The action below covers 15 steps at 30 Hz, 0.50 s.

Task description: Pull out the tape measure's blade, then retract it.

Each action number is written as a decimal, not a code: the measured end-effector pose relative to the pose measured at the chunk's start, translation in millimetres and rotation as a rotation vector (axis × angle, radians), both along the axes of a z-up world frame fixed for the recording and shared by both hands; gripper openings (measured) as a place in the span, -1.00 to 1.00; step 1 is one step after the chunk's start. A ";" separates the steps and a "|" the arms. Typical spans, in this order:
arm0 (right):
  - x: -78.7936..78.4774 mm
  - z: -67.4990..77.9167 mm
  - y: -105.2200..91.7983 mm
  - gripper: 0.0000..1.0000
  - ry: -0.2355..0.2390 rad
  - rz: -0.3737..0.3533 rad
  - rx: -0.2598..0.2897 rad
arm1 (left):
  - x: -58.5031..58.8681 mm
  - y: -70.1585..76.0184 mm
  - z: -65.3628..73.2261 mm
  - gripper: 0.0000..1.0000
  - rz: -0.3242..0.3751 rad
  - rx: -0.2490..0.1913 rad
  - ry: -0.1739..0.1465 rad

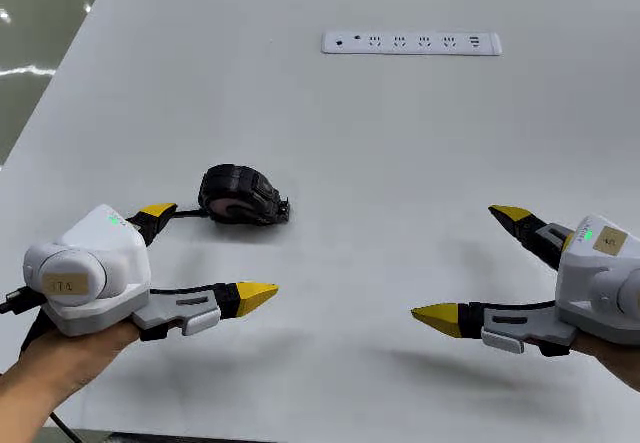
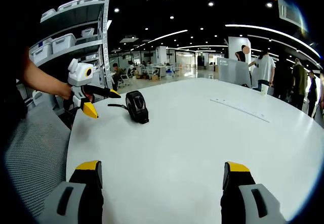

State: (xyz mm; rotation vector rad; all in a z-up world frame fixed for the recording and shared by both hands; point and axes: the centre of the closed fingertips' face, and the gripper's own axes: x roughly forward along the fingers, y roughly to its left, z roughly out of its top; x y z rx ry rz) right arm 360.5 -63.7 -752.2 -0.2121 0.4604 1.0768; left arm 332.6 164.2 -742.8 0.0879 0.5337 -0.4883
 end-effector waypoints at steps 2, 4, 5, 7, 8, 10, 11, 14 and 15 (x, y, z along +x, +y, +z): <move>0.0 0.7 -0.2 0.98 -0.002 -0.002 0.003 | -0.6 1.3 0.3 0.98 0.000 0.002 -0.003; -0.3 1.9 0.0 0.98 -0.006 0.003 0.009 | -1.9 2.7 0.8 0.98 0.000 0.002 -0.005; -0.3 2.0 0.0 0.98 -0.007 0.003 0.008 | -2.2 3.1 0.8 0.98 0.002 0.005 -0.005; -1.1 2.1 -0.2 0.98 -0.015 0.009 0.001 | -3.2 3.6 2.2 0.98 0.002 -0.001 -0.011; -1.5 1.9 -0.2 0.98 -0.015 0.011 0.002 | -3.5 3.6 2.3 0.98 0.004 -0.002 -0.011; -1.8 1.9 -0.5 0.98 -0.017 0.010 0.001 | -4.4 3.8 2.1 0.98 0.004 0.000 -0.011; -1.8 1.9 -1.0 0.98 -0.016 0.007 -0.001 | -4.9 3.3 2.4 0.98 0.005 -0.002 -0.011; -1.6 2.7 -1.9 0.98 -0.016 0.000 0.002 | -4.9 3.2 3.7 0.98 0.007 -0.005 -0.018; -1.5 2.8 -2.1 0.98 -0.016 -0.002 0.003 | -4.8 3.1 3.8 0.98 0.007 -0.006 -0.018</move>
